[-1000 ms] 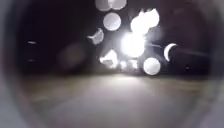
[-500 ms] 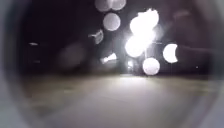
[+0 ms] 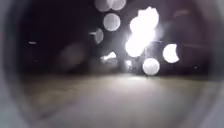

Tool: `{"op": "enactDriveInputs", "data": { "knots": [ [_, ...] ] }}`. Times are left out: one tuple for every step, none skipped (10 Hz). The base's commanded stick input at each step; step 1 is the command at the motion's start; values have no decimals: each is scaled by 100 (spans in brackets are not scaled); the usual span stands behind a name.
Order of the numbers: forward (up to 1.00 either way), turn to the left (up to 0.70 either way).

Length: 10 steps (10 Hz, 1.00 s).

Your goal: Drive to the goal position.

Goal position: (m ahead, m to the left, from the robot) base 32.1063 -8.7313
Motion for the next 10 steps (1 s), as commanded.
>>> {"op": "enactDriveInputs", "data": {
  "knots": [
    [100, -2],
    [100, -17],
    [100, -39],
    [100, -36],
    [100, -11],
    [100, 0],
    [100, 0],
    [100, 0],
    [100, 0],
    [100, 0]
  ]
}}
